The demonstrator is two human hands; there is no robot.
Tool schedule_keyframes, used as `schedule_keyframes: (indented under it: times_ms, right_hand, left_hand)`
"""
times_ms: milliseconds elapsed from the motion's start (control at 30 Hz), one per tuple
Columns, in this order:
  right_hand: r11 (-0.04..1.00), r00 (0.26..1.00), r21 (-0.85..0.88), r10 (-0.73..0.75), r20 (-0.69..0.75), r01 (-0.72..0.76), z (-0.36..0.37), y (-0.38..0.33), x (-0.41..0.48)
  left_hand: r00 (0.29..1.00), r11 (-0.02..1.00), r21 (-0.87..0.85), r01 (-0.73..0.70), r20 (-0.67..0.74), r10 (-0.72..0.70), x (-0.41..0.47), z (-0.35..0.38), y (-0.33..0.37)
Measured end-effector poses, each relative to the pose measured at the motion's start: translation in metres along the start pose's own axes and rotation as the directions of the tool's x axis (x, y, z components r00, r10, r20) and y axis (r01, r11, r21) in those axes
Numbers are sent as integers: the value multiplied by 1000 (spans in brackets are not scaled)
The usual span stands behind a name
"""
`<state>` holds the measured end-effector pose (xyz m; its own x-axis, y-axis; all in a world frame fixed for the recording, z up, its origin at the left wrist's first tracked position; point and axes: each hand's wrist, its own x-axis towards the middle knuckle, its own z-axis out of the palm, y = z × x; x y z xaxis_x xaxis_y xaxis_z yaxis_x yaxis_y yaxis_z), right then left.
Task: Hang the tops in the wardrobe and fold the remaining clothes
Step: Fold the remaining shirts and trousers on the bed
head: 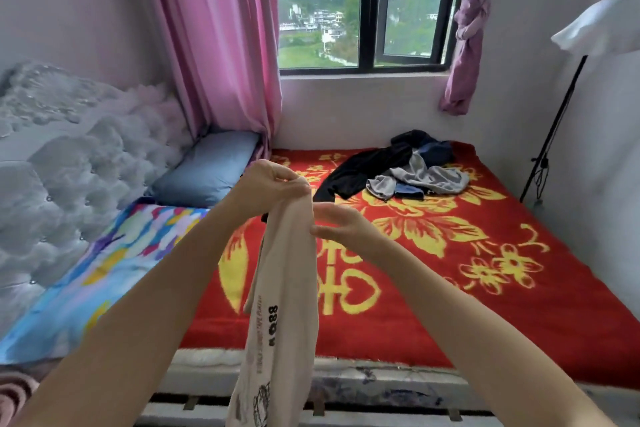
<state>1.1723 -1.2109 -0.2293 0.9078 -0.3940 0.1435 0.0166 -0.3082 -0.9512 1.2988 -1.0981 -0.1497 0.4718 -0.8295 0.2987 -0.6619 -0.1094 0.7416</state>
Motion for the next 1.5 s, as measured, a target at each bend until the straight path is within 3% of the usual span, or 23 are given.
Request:
schedule_keyframes:
  times_ms: [133, 267, 467, 600, 700, 800, 933, 1033, 1100, 1167, 1267, 1333, 1400, 1500]
  right_hand:
    - [999, 1000, -41, -7, 12, 7, -32, 11, 39]
    - [995, 981, 44, -81, -177, 90, -57, 7, 68]
    - [981, 944, -21, -189, -271, 190, -72, -10, 97]
    - [991, 922, 0, -123, -367, 132, -98, -2, 111]
    - [998, 868, 27, -34, -496, 55, -129, 15, 121]
    - [995, 825, -31, 62, -561, -96, -159, 51, 136]
    - [950, 768, -44, 224, -600, -311, -166, 98, 159]
    - [898, 741, -69, 313, -594, -434, -157, 120, 175]
    - [873, 745, -150, 293, -599, -464, -142, 127, 181]
    - [892, 765, -210, 199, -613, -401, -119, 128, 183]
    - [889, 848, -333, 103, -520, -313, -80, 121, 189]
    - [856, 901, -412, 128, -415, -312, -58, 120, 199]
    - [835, 897, -430, 155, -414, -343, -45, 125, 216]
    - [839, 835, -365, 175, -522, -404, -47, 136, 242]
  left_hand:
    - [998, 998, -9, 56, 18, -56, 28, 0, -14]
    - [994, 996, 7, 88, -73, -88, 36, 7, -35]
    - [968, 960, -164, 226, 145, -203, 36, 55, -63]
    - [970, 993, -25, 113, 221, -104, 63, 83, -80]
    - [992, 987, -159, 25, 130, -4, 88, 91, -76]
    - [997, 936, -345, 70, 47, -57, 122, 92, -76]
    - [972, 940, -250, 232, 99, -214, 178, 103, -89]
    - [973, 973, -1, 229, 8, -229, 215, 105, -100]
    - [987, 971, 179, 161, -43, -156, 234, 100, -102]
    - [989, 967, 211, 142, -64, -131, 249, 94, -102]
    - [963, 964, -62, 257, -64, -261, 268, 82, -106]
    - [909, 841, -383, 381, -7, -416, 278, 75, -111]
    - [836, 620, -623, 477, 104, -538, 284, 68, -116]
    - [739, 226, -834, 504, 280, -613, 290, 52, -130]
